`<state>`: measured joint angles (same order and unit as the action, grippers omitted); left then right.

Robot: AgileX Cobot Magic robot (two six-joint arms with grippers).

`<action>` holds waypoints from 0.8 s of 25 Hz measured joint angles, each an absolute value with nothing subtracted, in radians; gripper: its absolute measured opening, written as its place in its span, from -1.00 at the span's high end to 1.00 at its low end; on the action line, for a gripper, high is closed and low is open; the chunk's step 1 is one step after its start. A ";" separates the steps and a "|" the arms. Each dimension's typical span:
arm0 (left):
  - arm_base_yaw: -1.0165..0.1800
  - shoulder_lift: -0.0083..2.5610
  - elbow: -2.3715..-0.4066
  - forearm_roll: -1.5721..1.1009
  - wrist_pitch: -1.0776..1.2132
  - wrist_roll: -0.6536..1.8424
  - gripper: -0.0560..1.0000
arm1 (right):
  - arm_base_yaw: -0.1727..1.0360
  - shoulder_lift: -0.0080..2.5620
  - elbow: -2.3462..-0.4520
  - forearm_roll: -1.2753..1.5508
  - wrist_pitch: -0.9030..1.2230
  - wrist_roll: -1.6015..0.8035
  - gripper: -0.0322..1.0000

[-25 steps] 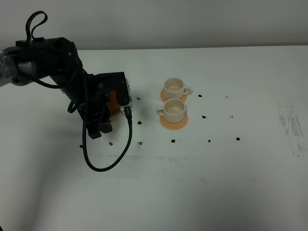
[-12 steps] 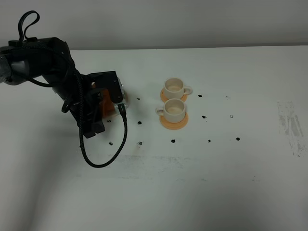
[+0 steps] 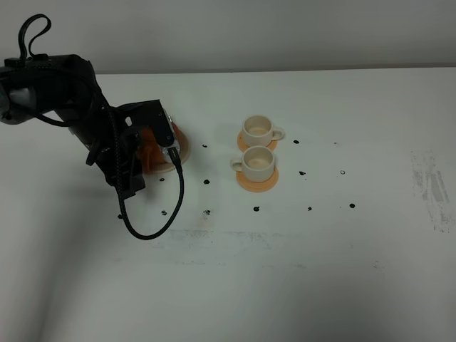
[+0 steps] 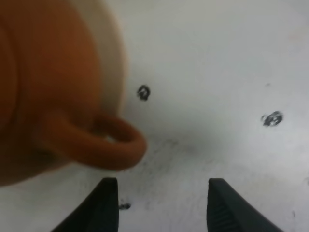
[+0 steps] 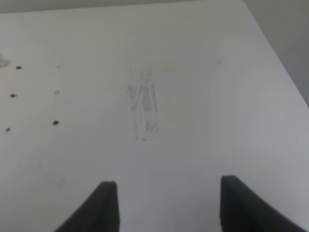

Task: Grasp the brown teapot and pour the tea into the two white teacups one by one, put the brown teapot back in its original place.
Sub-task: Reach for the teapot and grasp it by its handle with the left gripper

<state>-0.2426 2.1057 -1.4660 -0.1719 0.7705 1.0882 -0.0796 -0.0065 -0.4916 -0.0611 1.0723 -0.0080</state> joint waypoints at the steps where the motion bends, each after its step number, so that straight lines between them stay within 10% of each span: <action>1: -0.242 2.105 -1.466 -0.168 0.771 1.084 0.08 | -0.080 -0.006 -0.492 -0.061 1.072 -0.008 0.06; 12: -0.245 1.911 -1.341 -0.282 0.748 1.012 0.08 | -0.080 -0.006 -0.492 -0.061 1.072 -0.008 0.06; 20: -0.251 1.826 -1.273 -0.355 0.684 0.520 0.08 | -0.080 -0.006 -0.492 -0.061 1.072 -0.008 0.06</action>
